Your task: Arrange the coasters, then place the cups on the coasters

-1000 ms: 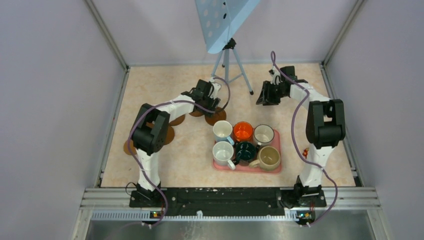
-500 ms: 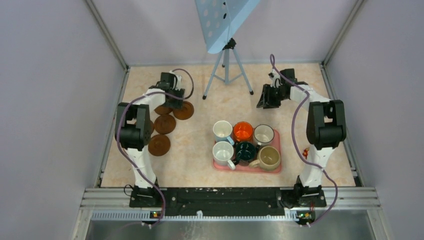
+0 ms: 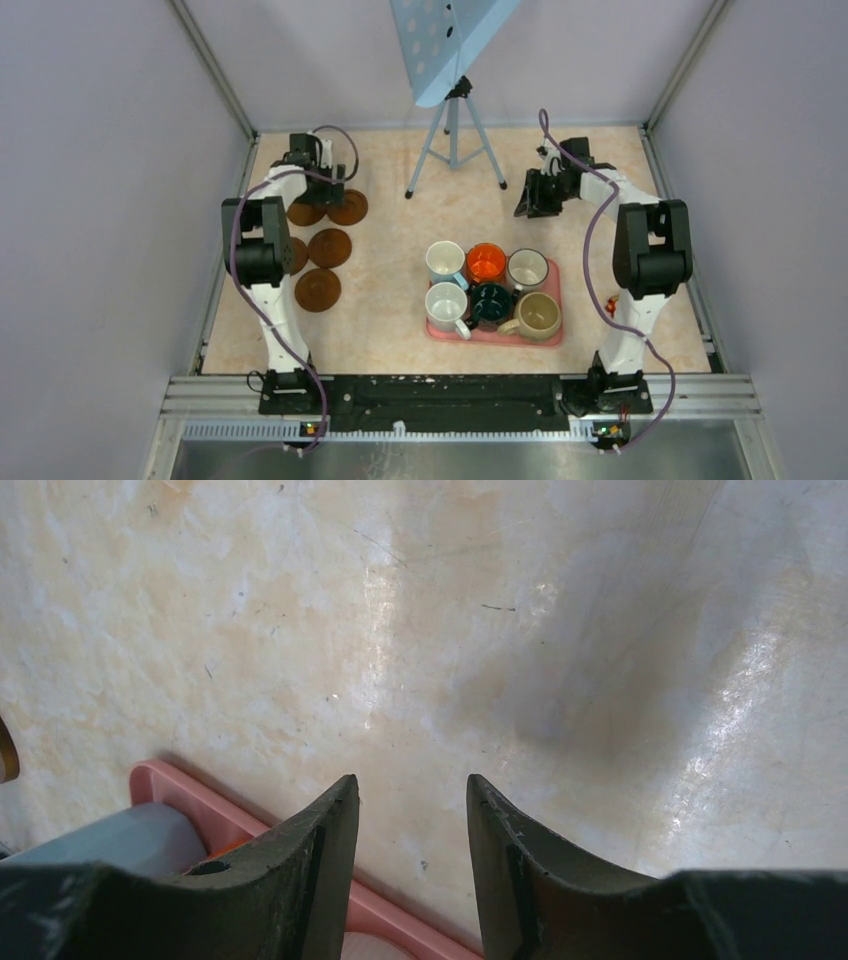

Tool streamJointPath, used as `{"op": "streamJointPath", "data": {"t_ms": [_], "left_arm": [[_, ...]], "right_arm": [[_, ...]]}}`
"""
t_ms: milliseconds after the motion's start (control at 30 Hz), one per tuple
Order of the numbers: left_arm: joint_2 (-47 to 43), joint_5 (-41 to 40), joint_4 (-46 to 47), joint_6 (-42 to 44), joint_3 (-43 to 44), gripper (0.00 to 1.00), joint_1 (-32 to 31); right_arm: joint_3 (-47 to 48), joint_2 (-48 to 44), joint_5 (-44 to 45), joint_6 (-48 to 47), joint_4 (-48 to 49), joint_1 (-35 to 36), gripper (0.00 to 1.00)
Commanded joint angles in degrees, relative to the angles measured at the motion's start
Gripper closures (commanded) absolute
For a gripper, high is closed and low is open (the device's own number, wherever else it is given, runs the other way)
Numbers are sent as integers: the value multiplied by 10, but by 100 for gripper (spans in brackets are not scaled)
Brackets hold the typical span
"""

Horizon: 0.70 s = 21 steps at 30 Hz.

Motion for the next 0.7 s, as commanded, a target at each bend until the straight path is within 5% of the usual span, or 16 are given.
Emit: {"op": "streamJointPath", "data": {"t_ms": [0, 267, 667], "left_arm": [[52, 29, -37, 48, 31, 10, 6], [108, 150, -79, 74, 104, 1, 10], [37, 146, -42, 72, 108, 1, 11]], "right_arm": [[9, -36, 5, -12, -2, -2, 57], [12, -34, 12, -19, -6, -2, 57], [15, -33, 2, -24, -8, -2, 56]]}}
